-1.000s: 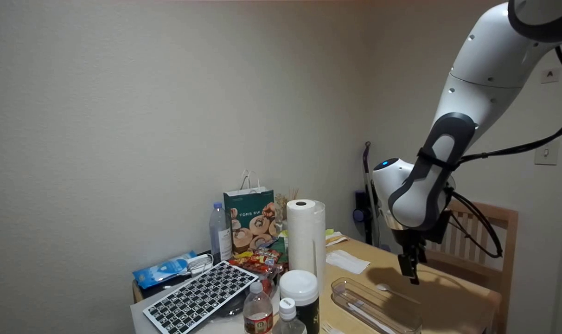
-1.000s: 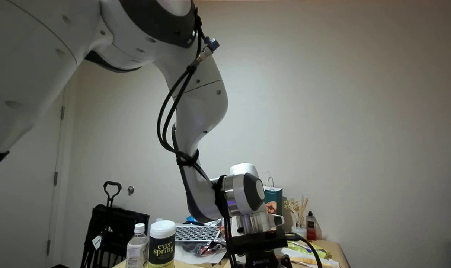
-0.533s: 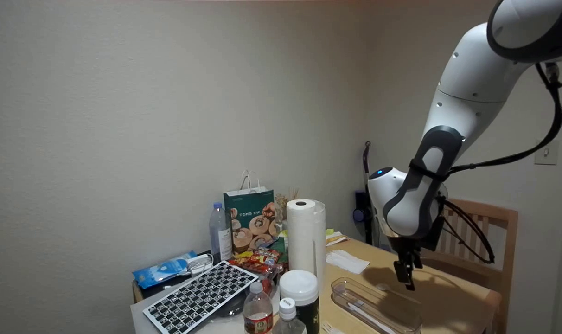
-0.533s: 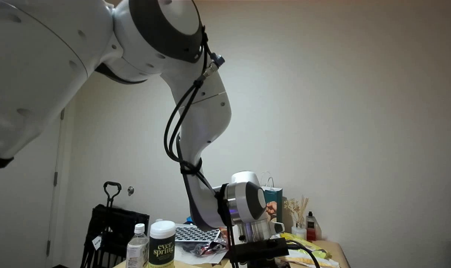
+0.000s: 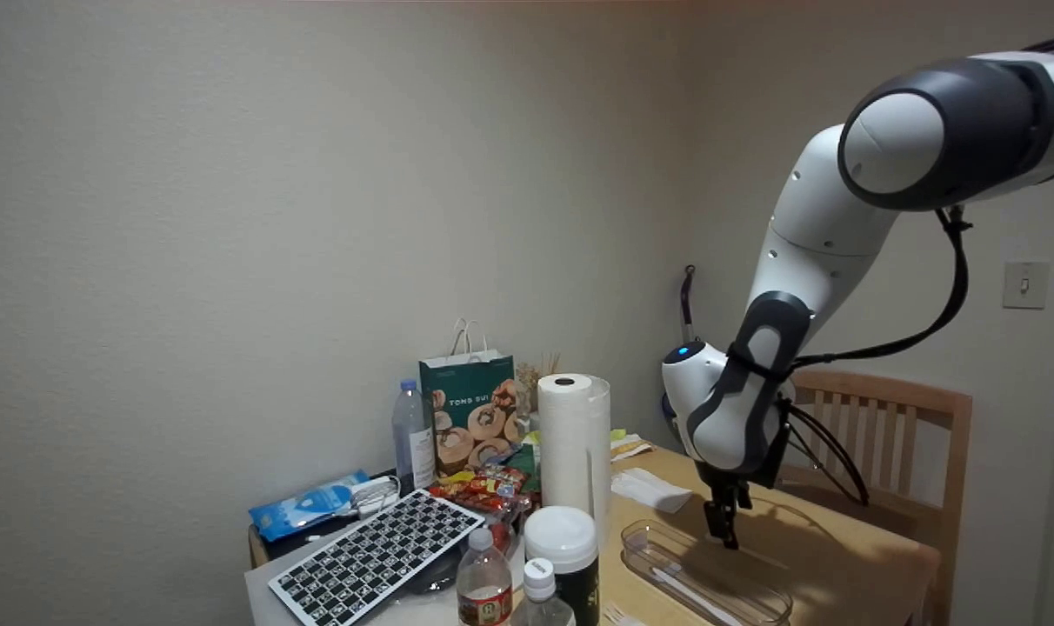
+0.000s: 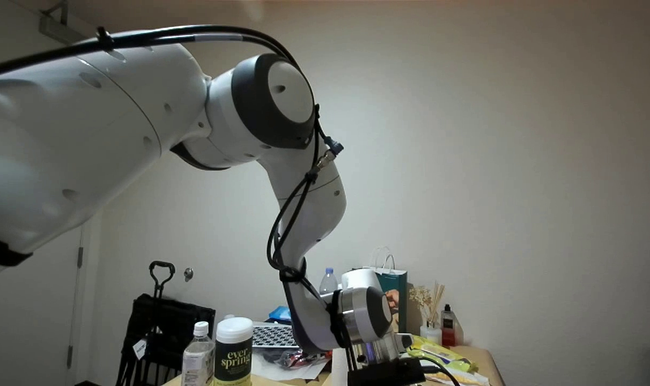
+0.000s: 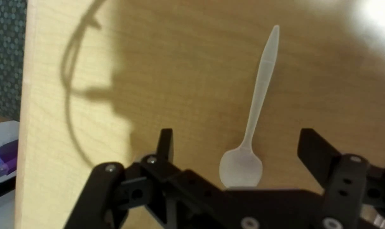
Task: Put the plastic spoon and fork in the plastic container
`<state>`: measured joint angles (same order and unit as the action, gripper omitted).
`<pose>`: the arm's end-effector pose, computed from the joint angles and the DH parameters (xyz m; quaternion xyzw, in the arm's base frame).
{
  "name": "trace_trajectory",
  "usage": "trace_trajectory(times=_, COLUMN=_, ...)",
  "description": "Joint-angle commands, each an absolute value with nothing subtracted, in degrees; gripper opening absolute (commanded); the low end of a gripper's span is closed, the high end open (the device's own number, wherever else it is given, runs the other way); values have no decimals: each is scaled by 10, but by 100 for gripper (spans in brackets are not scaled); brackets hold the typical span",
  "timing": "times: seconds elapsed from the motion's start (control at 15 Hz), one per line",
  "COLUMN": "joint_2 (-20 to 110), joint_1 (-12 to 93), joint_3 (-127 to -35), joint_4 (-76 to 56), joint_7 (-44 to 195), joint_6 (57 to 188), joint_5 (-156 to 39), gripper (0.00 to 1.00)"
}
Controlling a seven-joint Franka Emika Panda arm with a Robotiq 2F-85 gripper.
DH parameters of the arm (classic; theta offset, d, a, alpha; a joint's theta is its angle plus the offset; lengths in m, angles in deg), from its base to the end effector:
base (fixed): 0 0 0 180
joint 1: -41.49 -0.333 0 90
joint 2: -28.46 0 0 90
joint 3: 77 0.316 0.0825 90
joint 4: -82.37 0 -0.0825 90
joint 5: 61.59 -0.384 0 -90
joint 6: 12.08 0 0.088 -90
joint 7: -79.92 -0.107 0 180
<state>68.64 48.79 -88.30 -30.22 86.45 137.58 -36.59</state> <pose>0.5701 -0.1829 0.1113 0.9796 0.1071 -0.0656 0.1570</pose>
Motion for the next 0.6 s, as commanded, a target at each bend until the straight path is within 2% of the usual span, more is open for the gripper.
trace_trajectory(times=0.0, joint_2=693, joint_1=482, joint_3=-889, joint_4=-294, joint_7=870, joint_6=1376, joint_5=-374, gripper=100)
trace_trajectory(times=0.27, joint_2=712, joint_1=506, joint_3=-867, joint_4=-288, joint_7=900, joint_6=1375, joint_5=-393, gripper=100)
trace_trajectory(times=0.4, joint_2=723, joint_1=511, joint_3=-864, joint_4=-281, joint_7=904, joint_6=1363, joint_5=-404, gripper=88)
trace_trajectory(times=0.47, joint_2=726, joint_1=515, joint_3=-861, joint_4=-280, joint_7=909, joint_6=1359, joint_5=-412, gripper=85)
trace_trajectory(times=0.53, joint_2=728, joint_1=518, joint_3=-858, joint_4=-278, joint_7=913, joint_6=1360, joint_5=-419, gripper=73)
